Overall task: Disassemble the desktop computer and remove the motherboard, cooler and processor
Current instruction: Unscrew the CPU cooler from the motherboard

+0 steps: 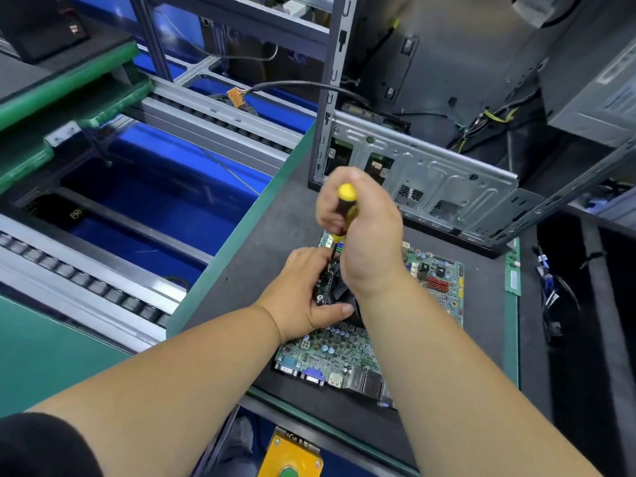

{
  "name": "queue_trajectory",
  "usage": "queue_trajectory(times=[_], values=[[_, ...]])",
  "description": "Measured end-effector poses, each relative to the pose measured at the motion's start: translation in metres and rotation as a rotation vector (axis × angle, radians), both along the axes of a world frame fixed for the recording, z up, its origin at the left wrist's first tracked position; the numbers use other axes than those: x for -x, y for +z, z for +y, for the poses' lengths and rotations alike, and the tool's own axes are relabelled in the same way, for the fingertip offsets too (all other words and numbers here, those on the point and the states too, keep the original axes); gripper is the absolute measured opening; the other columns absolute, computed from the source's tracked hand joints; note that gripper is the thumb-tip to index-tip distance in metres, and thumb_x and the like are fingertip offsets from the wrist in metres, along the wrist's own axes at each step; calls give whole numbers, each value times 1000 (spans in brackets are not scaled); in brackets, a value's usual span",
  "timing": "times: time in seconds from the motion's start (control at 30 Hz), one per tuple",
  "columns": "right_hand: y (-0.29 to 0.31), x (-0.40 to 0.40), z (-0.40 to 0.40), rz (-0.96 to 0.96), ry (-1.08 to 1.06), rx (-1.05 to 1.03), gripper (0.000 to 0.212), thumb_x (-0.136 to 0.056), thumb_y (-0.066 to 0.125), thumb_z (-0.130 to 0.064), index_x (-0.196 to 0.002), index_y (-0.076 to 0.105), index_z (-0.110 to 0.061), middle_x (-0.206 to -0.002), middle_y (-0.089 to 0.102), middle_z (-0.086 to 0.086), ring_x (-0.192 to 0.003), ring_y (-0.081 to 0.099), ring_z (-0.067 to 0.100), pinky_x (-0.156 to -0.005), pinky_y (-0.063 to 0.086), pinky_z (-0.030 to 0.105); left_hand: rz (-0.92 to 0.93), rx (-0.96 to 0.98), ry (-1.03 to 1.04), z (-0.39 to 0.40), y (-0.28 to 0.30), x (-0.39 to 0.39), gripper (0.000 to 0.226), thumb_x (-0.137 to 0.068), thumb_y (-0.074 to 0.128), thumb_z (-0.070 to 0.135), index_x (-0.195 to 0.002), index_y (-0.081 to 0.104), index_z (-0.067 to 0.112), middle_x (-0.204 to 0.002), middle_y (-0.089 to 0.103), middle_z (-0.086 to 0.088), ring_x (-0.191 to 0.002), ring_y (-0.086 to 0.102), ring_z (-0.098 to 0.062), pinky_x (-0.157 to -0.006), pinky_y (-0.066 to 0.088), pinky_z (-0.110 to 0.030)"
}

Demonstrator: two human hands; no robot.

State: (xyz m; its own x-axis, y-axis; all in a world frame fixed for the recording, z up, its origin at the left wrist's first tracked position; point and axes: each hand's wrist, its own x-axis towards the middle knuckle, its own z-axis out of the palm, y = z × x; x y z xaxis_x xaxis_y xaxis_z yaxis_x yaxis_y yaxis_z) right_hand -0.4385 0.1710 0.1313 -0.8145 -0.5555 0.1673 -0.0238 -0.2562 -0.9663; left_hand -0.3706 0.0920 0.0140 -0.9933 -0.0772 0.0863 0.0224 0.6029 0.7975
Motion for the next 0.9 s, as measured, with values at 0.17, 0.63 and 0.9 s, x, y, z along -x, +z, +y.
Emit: queue_trajectory(times=[0.17, 0.63, 0.9], values=[[15, 26, 0, -143, 316, 3, 29, -81, 39, -27, -57, 40, -11, -44, 23, -1, -44, 15, 11, -44, 14, 21, 10, -10, 1, 1, 1, 0, 88, -66, 54, 69, -136, 43, 16, -123, 45, -2, -121, 35, -17, -103, 36, -37], [8, 10, 5, -117, 110, 44, 32, -84, 32, -24, -55, 37, -11, -42, 26, -4, -42, 16, 13, -45, 16, 22, 11, -18, -1, 1, 1, 0, 83, -67, 53, 68, -130, 45, 15, -120, 45, -2, -118, 35, -17, -99, 37, -37], [6, 12, 16, -72, 101, -133, 26, -89, 50, -28, -85, 50, -3, -74, 53, 6, -66, 52, 20, -60, 36, 28, 37, -8, -1, 2, 2, -1, 83, -64, 56, 68, -128, 47, 15, -112, 45, -1, -112, 35, -14, -94, 36, -30]])
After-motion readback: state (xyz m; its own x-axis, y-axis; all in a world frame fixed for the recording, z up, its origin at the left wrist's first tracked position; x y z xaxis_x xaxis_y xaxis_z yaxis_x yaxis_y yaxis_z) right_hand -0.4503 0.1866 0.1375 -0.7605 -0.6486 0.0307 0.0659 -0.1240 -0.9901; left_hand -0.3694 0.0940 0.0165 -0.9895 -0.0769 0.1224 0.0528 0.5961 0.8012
